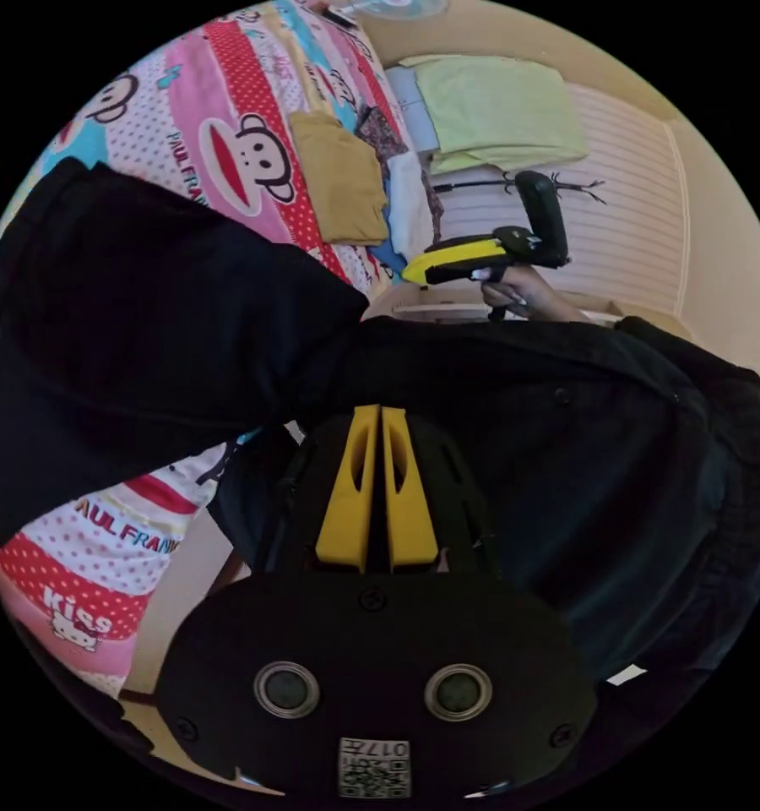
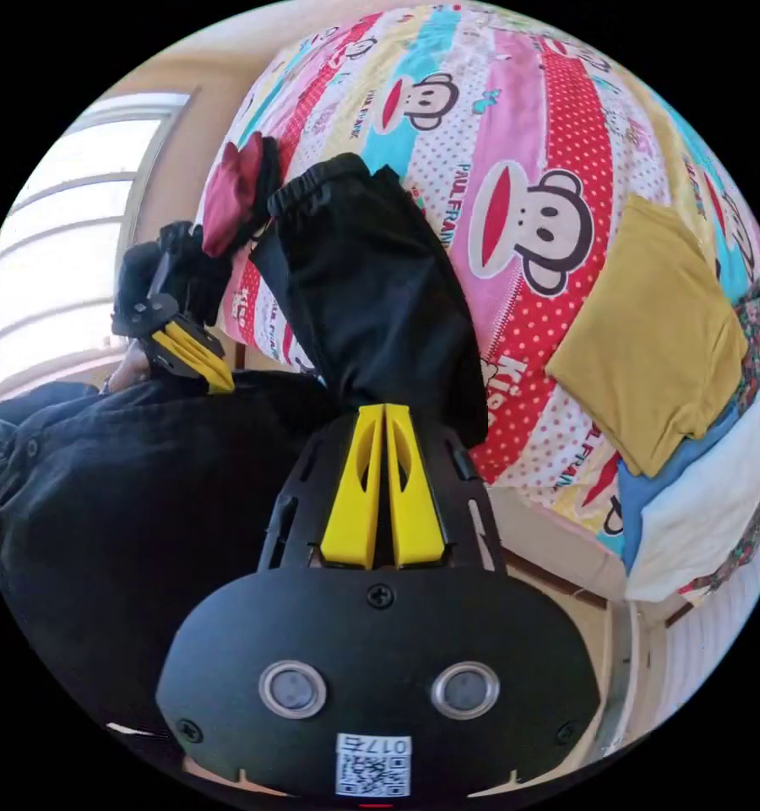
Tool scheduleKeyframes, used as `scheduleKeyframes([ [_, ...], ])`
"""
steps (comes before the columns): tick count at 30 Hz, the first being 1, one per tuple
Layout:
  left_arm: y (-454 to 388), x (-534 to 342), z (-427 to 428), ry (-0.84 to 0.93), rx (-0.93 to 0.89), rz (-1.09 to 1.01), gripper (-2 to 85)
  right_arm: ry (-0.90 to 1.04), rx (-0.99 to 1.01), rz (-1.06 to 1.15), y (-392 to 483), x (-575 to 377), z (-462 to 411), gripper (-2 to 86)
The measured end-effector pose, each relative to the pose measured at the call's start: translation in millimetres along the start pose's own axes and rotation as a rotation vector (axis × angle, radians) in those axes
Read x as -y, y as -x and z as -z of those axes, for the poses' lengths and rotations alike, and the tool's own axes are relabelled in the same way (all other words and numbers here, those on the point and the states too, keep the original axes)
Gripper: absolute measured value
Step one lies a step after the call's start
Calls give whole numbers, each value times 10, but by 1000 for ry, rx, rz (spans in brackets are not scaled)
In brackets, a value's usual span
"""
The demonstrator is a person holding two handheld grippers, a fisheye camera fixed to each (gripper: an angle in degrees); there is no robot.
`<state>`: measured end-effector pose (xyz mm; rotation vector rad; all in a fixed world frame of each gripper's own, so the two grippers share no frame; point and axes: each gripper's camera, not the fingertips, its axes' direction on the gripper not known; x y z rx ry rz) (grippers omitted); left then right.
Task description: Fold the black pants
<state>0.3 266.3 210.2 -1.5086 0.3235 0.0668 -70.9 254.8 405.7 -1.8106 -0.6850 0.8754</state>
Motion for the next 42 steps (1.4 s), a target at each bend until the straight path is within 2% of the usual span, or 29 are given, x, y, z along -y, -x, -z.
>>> scheduleKeyframes([
  [4, 127, -102, 508, -161, 6, 144, -9, 8, 82, 51, 418, 1112, -532, 62],
  [9, 127, -137, 1216, -427, -110, 245, -10, -18, 89, -13, 841, 2650, -1229, 115],
  [10, 104, -126, 1276, -451, -115, 251, -10, -37, 51, -6, 965, 3006, -1398, 122],
  [13, -14, -10, 1469, -528, -146, 276, -9, -58, -222, -29, 1231, 3794, -1878, 134],
  [15, -133, 137, 1528, -573, -156, 284, -8, -34, -258, -16, 1287, 4168, -2219, 137],
  [17, -204, 284, 1512, -588, -150, 291, -6, 133, -387, 30, 1278, 4565, -2861, 131],
  [19, -253, 446, 1456, -598, -119, 322, 1, 191, -565, 92, 1271, 4689, -3215, 111],
  [21, -275, 673, 1343, -613, -76, 390, 35, 188, -614, 129, 1265, 4749, -3362, 74],
  [24, -190, 1083, 1127, -581, -126, 434, 75, 132, -517, 116, 1151, 4742, -3330, 24],
  [29, -128, 1856, 826, -577, -120, 455, 107, -30, -270, -26, 726, 4416, -2969, 22],
  [32, -98, 2381, 553, -553, -38, 497, 116, -79, -285, -103, 593, 4213, -2859, 22],
  [35, -47, 2867, 87, -505, -39, 563, 122, -123, -332, -160, 549, 4023, -2822, 21],
  [39, -302, 3200, -301, -520, 27, 680, 119, -156, -335, -220, 553, 3830, -2902, 20],
  [41, -470, 3362, -466, -473, 81, 675, 106, -192, -313, -252, 616, 3711, -2977, 19],
  [42, -574, 3475, -607, -409, 125, 660, 66, -203, -311, -258, 642, 3682, -2995, 18],
])
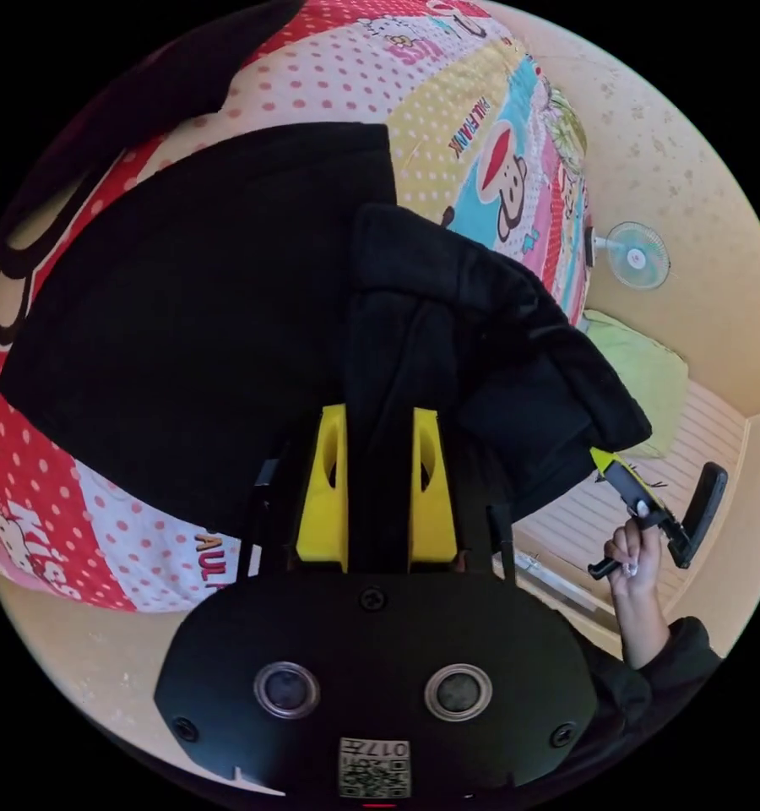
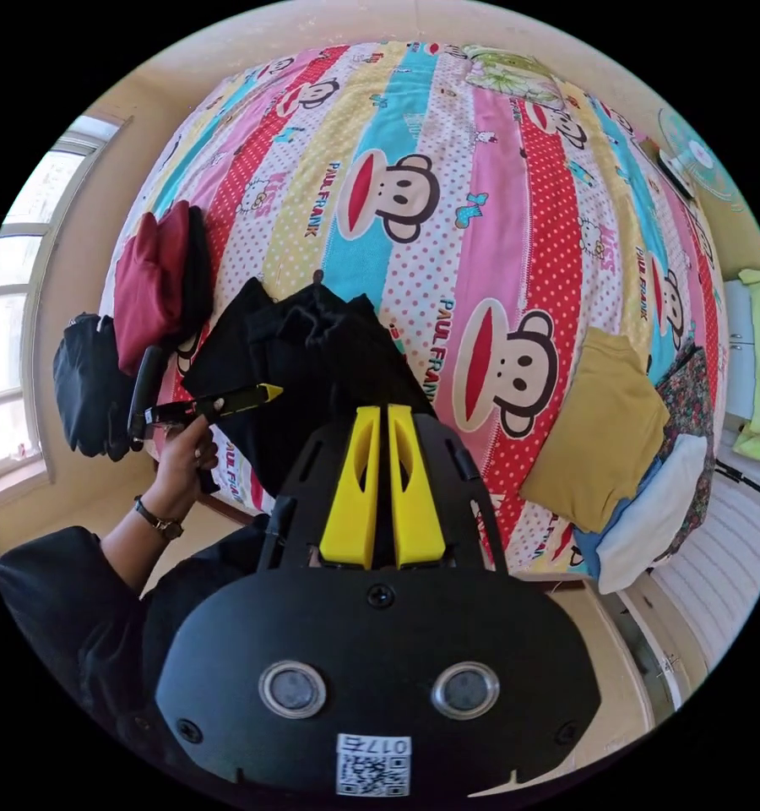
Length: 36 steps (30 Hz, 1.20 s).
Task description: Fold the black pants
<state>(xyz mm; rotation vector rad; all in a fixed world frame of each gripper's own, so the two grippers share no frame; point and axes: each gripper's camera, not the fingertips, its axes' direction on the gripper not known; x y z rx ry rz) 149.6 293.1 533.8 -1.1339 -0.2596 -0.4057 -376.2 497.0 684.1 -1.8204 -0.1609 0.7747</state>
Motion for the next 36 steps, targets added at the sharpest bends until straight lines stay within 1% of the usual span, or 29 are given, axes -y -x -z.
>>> scheduleKeyframes([
  [1, -72, -21, -69, 16, -4, -25, 47, -24, 4, -10, 51, -78, 9, 17],
  [2, -192, -83, -188, 45, -57, -66, 44, -56, 3, -10, 118, -163, 46, 17],
  [3, -302, -191, -236, 39, -112, -93, 42, -72, -2, -8, 154, -208, 73, 16],
  [4, -358, -264, -224, 19, -130, -105, 41, -111, -17, -2, 231, -309, 151, 16],
  [7, -708, -693, -3, -93, -170, -194, 39, -234, -25, -5, 365, -608, 489, 15],
  [10, -1147, -1214, 366, -205, -181, -268, 37, -404, 34, -21, 373, -993, 1027, 14],
  [13, -1658, -1813, 876, -372, -201, -358, 37, -585, 116, -61, 355, -1431, 1690, 13],
  [14, -1880, -2071, 1105, -454, -208, -393, 37, -672, 114, -53, 415, -1634, 1975, 13],
  [15, -2107, -2326, 1329, -541, -212, -428, 37, -719, 106, -43, 464, -1742, 2120, 12],
  [16, -2224, -2452, 1441, -584, -213, -441, 37, -814, 108, -20, 567, -1966, 2412, 12],
  [17, -2456, -2690, 1652, -666, -222, -454, 37, -896, 166, 6, 644, -2183, 2704, 13],
  [18, -2689, -2924, 1849, -748, -248, -469, 37, -933, 221, 24, 670, -2294, 2858, 13],
  [19, -2809, -3044, 1944, -789, -264, -486, 37, -1000, 319, 64, 719, -2501, 3142, 13],
  [20, -3052, -3285, 2119, -866, -283, -530, 37, -1067, 377, 92, 787, -2716, 3417, 13],
  [21, -3295, -3554, 2287, -947, -290, -582, 37, -1101, 393, 102, 828, -2827, 3552, 13],
  [22, -3410, -3696, 2366, -988, -289, -608, 37, -1173, 410, 116, 911, -3063, 3812, 13],
  [23, -3622, -3991, 2508, -1072, -283, -659, 37, -1254, 423, 146, 995, -3324, 4063, 14],
  [24, -3797, -4286, 2621, -1158, -277, -711, 36, -1293, 430, 167, 1035, -3456, 4179, 14],
  [25, -3873, -4438, 2668, -1203, -274, -738, 36, -1365, 441, 213, 1115, -3723, 4404, 14],
  [26, -3996, -4729, 2744, -1286, -277, -792, 35, -1424, 437, 247, 1198, -3985, 4617, 14],
  [27, -4098, -4988, 2806, -1349, -282, -845, 35, -1452, 431, 262, 1240, -4115, 4718, 14],
  [29, -4195, -5313, 2891, -1415, -299, -906, 35, -1573, 421, 357, 1393, -4625, 5074, 15],
  [31, -4229, -5594, 2960, -1478, -333, -941, 35, -1647, 447, 422, 1469, -4946, 5304, 16],
  [33, -4261, -5900, 3038, -1531, -377, -1008, 35, -1677, 506, 477, 1513, -5194, 5545, 16],
  [36, -4284, -6231, 3101, -1602, -389, -1111, 35, -1708, 626, 584, 1556, -5466, 5912, 17],
])
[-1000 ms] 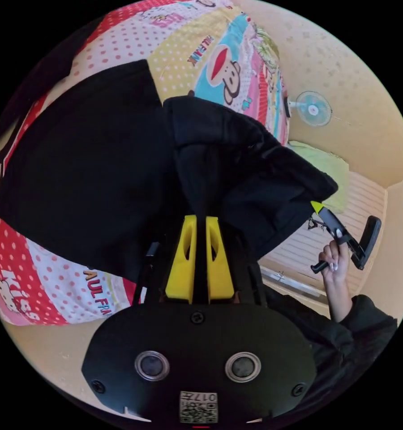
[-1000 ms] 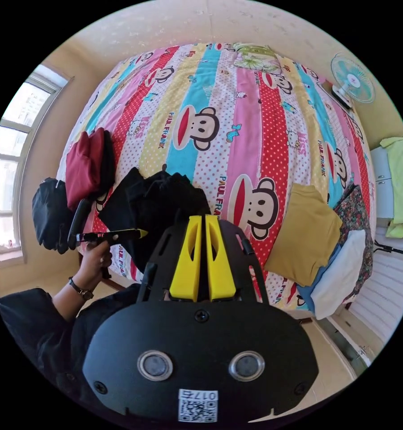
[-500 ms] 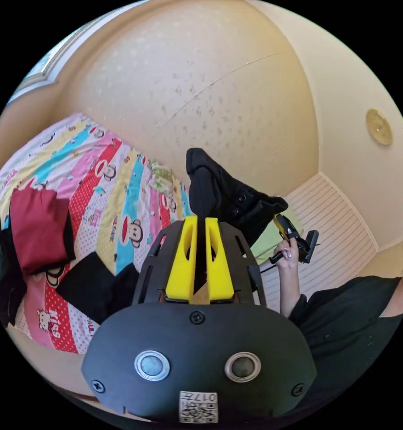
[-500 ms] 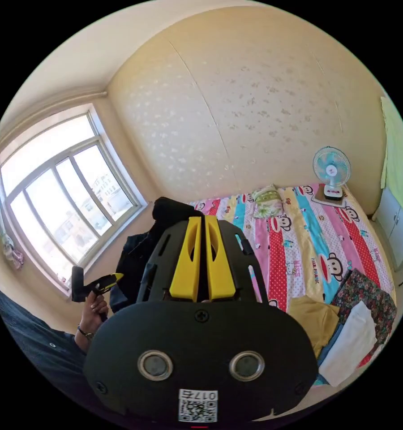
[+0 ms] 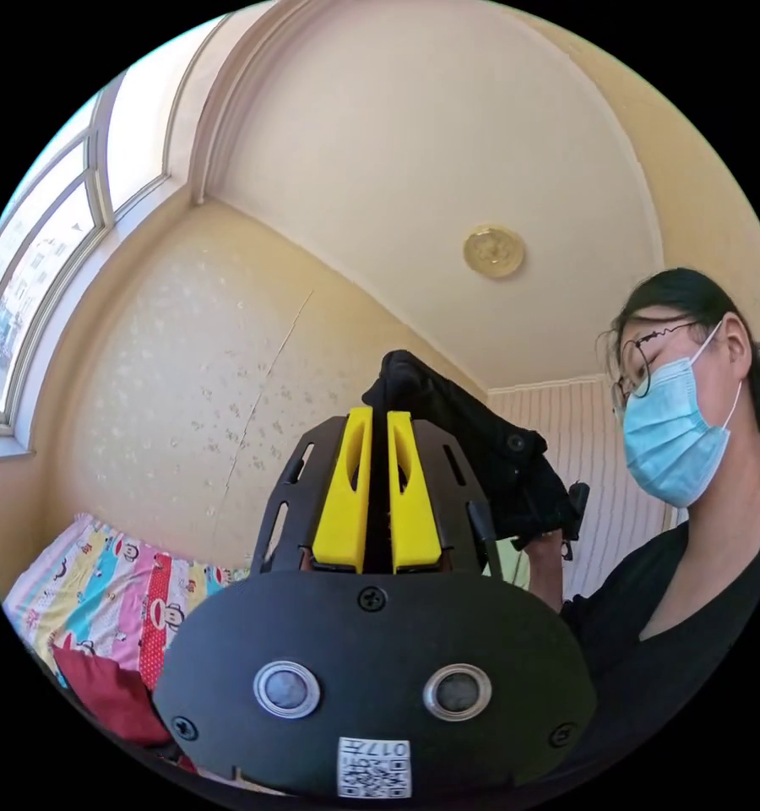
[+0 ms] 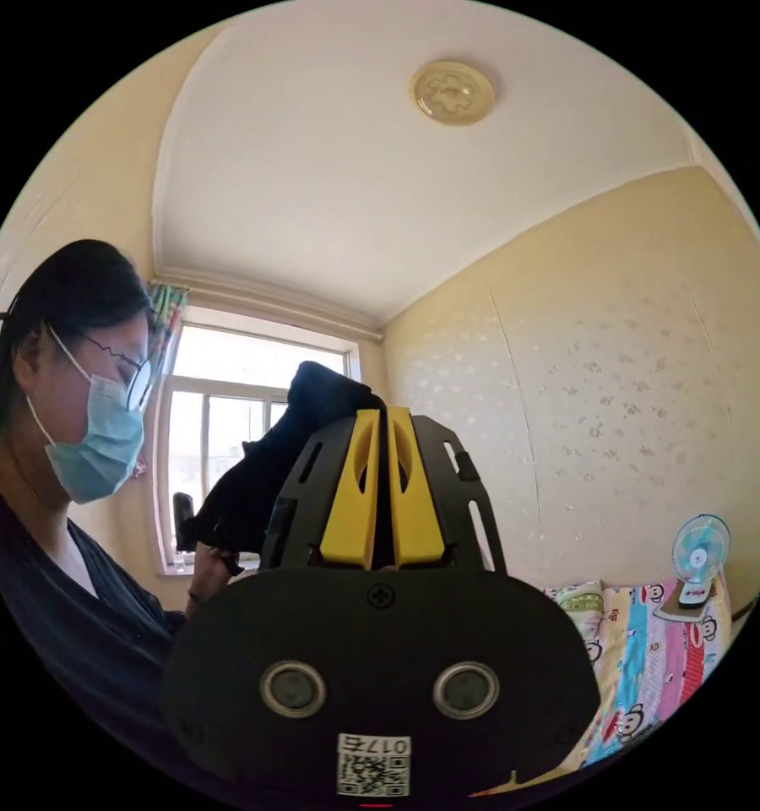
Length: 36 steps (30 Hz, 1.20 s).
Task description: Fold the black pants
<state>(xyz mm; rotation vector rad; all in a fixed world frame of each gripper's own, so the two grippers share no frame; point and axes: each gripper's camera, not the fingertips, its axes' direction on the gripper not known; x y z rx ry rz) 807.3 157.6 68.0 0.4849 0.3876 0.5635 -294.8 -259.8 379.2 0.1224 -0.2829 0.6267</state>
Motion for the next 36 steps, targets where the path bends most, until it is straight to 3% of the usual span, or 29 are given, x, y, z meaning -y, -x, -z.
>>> scheduleKeyframes([
  [9, 252, 96, 245, -69, -27, 6, 36, -85, 10, -114, 170, 720, -203, 20],
  [13, 711, -74, 73, 0, 50, 27, 35, -47, -178, -161, -123, 849, -620, 20],
  [19, 2484, -561, -1342, 282, 272, 137, 38, 170, -512, -225, -1758, 1072, -2197, 28],
  [21, 3473, -1059, -1992, 499, 412, 213, 49, 285, -658, -209, -2513, 927, -2816, 32],
  [24, 4446, -2046, -2033, 822, 492, 368, 65, 756, -913, -322, -3732, 187, -3320, 42],
  [25, 4581, -2269, -1917, 858, 478, 399, 65, 896, -1011, -374, -4050, -200, -3214, 49],
  [27, 4953, -3236, -1219, 944, 394, 484, 66, 970, -1033, -387, -4304, -745, -2852, 50],
  [30, 5271, -4729, -114, 1208, 435, 624, 65, 1201, -928, -492, -4563, -1953, -2014, 47],
  [32, 5356, -5602, 597, 1383, 449, 761, 67, 1496, -813, -656, -4514, -3097, -1103, 47],
  [36, 5207, -6839, 2042, 1647, 421, 1037, 75, 1770, -830, -862, -4200, -3919, 366, 47],
])
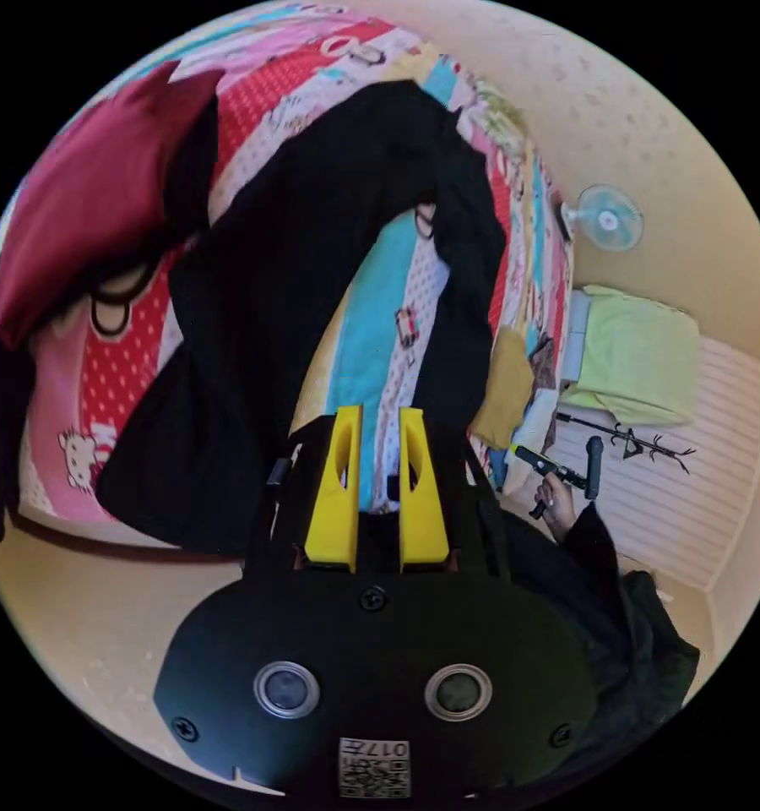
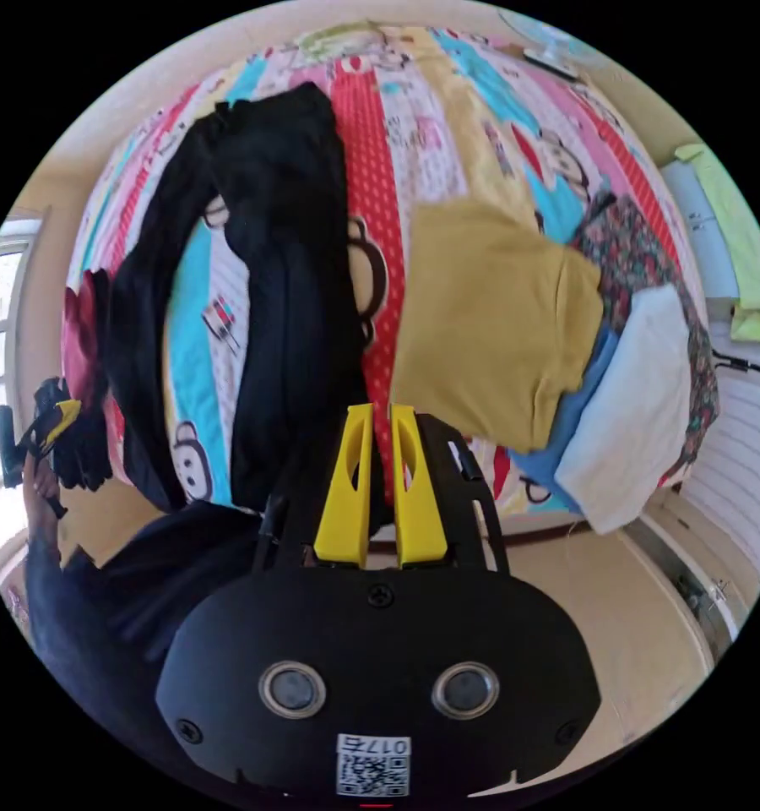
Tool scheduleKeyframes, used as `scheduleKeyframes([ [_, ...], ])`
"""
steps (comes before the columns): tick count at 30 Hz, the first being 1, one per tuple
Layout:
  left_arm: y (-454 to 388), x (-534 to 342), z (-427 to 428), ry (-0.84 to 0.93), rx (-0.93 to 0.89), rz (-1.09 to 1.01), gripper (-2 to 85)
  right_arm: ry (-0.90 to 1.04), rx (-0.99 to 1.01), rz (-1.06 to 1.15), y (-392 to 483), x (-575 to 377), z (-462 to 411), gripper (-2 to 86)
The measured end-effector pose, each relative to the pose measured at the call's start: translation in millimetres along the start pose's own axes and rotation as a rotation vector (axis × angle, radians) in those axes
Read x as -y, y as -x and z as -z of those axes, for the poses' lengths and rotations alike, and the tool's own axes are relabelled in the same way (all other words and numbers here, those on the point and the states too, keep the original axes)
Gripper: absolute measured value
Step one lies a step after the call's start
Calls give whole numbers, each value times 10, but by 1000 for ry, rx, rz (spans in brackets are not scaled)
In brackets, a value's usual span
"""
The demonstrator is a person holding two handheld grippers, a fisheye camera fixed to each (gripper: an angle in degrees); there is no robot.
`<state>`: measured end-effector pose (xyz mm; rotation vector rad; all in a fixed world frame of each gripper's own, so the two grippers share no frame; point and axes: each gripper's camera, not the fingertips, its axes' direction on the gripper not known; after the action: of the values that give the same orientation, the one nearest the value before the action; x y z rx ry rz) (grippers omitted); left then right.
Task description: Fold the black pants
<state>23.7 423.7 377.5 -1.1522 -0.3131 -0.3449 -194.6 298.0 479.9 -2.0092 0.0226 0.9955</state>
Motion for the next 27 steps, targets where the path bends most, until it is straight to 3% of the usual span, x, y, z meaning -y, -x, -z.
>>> scheduleKeyframes([
  [4, 474, -442, -224, 90, 8, 34, 80, 152, 102, -90, -951, -437, -107, 49],
  [12, 498, -776, -392, 237, 84, -155, 99, 69, 377, -54, -2045, -163, 623, 95],
  [18, 590, -552, -349, 222, 113, -196, 107, 121, 553, 24, -2661, -116, 810, 131],
  [24, 866, -358, -400, 339, 201, -113, 103, 100, 576, 126, -3290, -319, 1417, 51],
  [27, 950, -422, -159, 383, 159, -101, 43, 85, 754, 194, -3710, -476, 1843, 38],
])
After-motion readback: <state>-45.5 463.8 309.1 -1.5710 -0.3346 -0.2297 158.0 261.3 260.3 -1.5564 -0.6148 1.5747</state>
